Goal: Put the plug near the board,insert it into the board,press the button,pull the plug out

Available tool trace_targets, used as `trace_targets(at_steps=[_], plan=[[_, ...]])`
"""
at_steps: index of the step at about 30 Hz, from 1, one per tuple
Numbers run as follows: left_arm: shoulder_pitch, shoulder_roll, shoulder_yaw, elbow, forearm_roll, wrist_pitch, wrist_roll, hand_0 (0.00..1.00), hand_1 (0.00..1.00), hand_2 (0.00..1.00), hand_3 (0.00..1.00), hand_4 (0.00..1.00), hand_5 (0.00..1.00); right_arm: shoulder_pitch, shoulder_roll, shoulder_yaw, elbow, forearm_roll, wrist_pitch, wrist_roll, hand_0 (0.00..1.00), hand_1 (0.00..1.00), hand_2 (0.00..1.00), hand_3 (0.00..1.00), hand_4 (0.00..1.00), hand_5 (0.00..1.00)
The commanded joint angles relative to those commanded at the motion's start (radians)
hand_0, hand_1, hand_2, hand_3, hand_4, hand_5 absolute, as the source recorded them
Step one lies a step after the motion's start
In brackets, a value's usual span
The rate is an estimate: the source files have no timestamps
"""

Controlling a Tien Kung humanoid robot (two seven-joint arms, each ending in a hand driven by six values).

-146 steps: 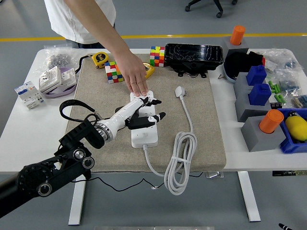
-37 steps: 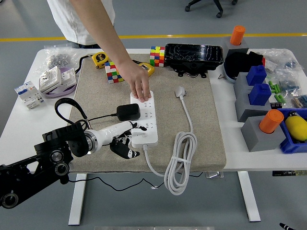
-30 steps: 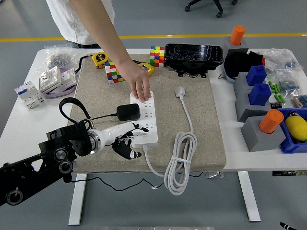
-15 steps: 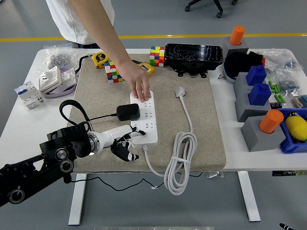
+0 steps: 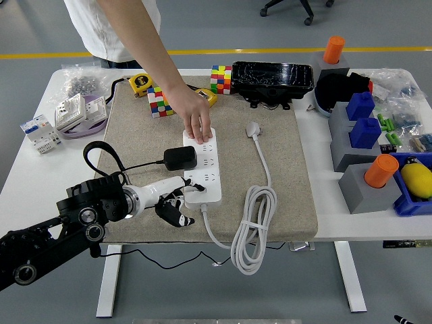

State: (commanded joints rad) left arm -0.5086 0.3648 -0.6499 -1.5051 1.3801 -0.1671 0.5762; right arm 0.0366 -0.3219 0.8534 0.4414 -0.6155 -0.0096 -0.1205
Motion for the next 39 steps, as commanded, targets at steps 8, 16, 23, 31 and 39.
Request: trace_targets(at_steps=[8, 16, 23, 31, 39], plan=[[0.021, 0.001, -0.069, -0.040, -0.018, 0.047, -0.088, 0.093, 0.033, 0.139, 0.763, 0.710, 0.068, -0.004, 0.003, 0.005, -0.001, -0.001, 0.000, 0.000, 0.677, 0.684, 0.692, 0.595, 0.930, 0.523], [0.049, -0.008, -0.082, -0.019, -0.032, 0.194, -0.224, 0.188, 0.103, 0.229, 0.654, 0.768, 0.193, -0.006, 0.007, 0.012, -0.002, -0.003, -0.001, 0.000, 0.677, 0.684, 0.691, 0.595, 0.930, 0.523], [0.065, -0.014, -0.100, -0.014, -0.018, 0.208, -0.235, 0.222, 0.149, 0.299, 0.629, 0.764, 0.234, -0.010, 0.012, 0.014, -0.003, -0.003, -0.001, 0.001, 0.677, 0.684, 0.691, 0.594, 0.930, 0.523], [0.064, -0.015, -0.103, -0.013, -0.012, 0.202, -0.224, 0.214, 0.153, 0.310, 0.626, 0.763, 0.236, -0.008, 0.013, 0.018, -0.003, -0.004, -0.001, 0.001, 0.676, 0.684, 0.692, 0.595, 0.931, 0.523], [0.064, -0.015, -0.100, -0.017, -0.013, 0.185, -0.204, 0.204, 0.111, 0.241, 0.629, 0.761, 0.237, -0.009, 0.014, 0.019, -0.004, -0.004, -0.001, 0.000, 0.676, 0.684, 0.692, 0.597, 0.931, 0.523]])
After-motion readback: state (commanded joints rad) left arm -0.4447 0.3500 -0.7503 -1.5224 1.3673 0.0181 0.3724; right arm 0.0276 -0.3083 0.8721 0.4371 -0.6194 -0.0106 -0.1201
